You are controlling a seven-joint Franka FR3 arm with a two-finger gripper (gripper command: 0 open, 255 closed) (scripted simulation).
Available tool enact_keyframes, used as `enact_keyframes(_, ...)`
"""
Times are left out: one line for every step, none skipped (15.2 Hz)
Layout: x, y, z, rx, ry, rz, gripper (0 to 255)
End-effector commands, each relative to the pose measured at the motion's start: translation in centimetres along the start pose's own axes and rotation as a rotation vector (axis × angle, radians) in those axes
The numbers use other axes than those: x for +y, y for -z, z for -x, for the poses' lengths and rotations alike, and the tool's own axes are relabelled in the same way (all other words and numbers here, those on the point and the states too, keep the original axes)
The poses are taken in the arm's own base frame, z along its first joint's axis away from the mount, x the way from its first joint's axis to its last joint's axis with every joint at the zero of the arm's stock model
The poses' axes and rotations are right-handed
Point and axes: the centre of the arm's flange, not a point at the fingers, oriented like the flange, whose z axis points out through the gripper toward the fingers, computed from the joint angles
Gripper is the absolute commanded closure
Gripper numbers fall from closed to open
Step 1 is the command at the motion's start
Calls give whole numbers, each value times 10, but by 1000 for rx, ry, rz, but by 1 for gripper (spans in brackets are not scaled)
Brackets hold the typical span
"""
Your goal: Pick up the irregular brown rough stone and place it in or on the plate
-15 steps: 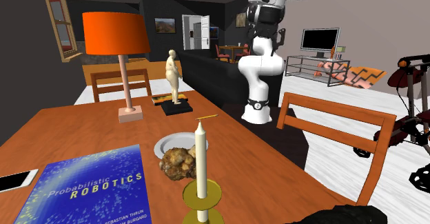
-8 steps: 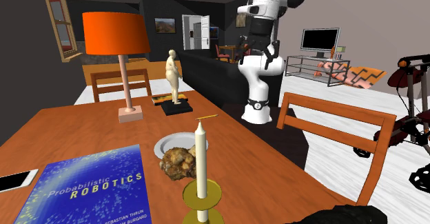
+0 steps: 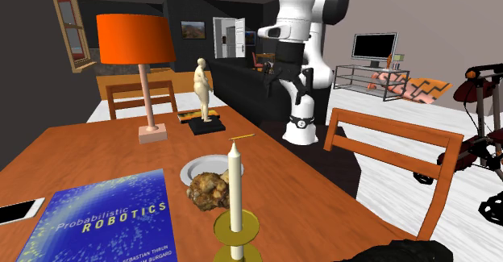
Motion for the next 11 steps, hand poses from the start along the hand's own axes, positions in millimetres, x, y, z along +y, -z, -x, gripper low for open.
enact_keyframes(1,-15,-24,-3,-39,-10,0)
enact_keyframes(3,-22,-35,-5,-57,-16,0)
enact_keyframes(5,-29,-47,-7,-76,-21,0)
enact_keyframes(7,-36,-58,-8,-94,-26,0)
enact_keyframes(9,-43,-69,-10,-113,-31,0)
enact_keyframes(11,-50,-81,-12,-131,-36,0)
enact_keyframes(14,-57,-92,-14,-150,-41,0)
enact_keyframes(17,-64,-103,-15,-169,-46,0)
enact_keyframes(19,-71,-114,-17,-187,-51,0)
enact_keyframes(22,-79,-125,-19,-206,-57,0)
enact_keyframes(26,-86,-136,-20,-224,-62,0)
